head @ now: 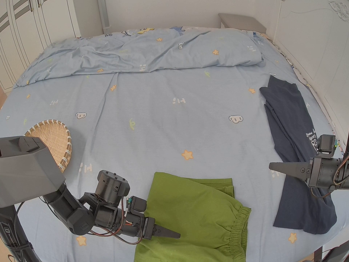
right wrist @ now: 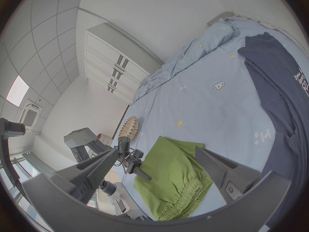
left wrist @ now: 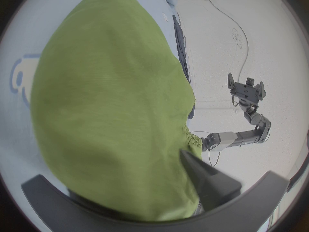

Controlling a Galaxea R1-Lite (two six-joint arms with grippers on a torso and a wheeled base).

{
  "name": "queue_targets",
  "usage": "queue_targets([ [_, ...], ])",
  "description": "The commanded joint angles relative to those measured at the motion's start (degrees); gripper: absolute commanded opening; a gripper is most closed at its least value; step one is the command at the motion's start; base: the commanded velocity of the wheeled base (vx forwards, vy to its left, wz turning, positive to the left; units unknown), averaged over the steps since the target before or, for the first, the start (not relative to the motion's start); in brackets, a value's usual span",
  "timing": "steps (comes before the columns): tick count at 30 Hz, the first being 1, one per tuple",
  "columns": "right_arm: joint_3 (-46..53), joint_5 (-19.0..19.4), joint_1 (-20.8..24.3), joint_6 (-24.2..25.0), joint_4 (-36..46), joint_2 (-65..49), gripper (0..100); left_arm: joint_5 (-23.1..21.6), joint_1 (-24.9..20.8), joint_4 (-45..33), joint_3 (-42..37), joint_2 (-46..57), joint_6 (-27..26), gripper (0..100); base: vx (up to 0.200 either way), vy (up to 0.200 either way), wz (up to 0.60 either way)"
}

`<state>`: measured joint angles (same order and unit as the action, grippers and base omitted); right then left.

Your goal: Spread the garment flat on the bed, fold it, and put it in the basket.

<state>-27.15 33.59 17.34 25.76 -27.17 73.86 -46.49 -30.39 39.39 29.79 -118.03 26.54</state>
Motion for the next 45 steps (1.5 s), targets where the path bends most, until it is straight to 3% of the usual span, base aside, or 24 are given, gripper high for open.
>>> queue_targets([
  [1, 0.0, -0.1, 0.1, 0.0, -0.1, 0.2, 100, 0.0, 0.2, 0.8, 0.6, -0.3, 1.6, 0, 0.000, 0.000, 0.00],
  [9, -0.1, -0.2, 0.0, 0.0, 0.0, 0.2, 100, 0.9, 3.8, -1.3, 2.1, 6.8, 4.6, 0, 0.000, 0.000, 0.00],
  [15, -0.1, -0.2, -0.1, 0.1, 0.0, 0.2, 100, 0.9, 11.2, -29.3, 17.8, 19.0, 3.2, 0, 0.000, 0.000, 0.00],
  [16, -0.1, -0.2, -0.1, 0.0, 0.0, 0.2, 100, 0.7, 12.8, -35.2, 21.0, 19.9, 1.5, 0, 0.000, 0.000, 0.00],
  [20, -0.1, -0.2, 0.0, 0.1, 0.0, 0.3, 100, 0.7, 17.4, -46.4, 26.6, 20.5, -5.8, 0, 0.000, 0.000, 0.00],
  [28, -0.1, -0.3, 0.1, 0.1, 0.0, 0.3, 100, 1.0, 18.6, -49.7, 28.6, 21.3, -7.6, 0, 0.000, 0.125, 0.00],
  [38, -0.1, -0.3, 0.1, 0.0, 0.0, 0.3, 100, 5.4, 16.7, -49.8, 28.2, 23.2, -7.6, 0, 0.000, 0.200, 0.00],
  [45, -0.1, -0.3, 0.1, 0.0, 0.0, 0.3, 100, 5.4, 15.4, -49.9, 27.8, 24.1, -7.6, 0, 0.000, 0.200, 0.00],
])
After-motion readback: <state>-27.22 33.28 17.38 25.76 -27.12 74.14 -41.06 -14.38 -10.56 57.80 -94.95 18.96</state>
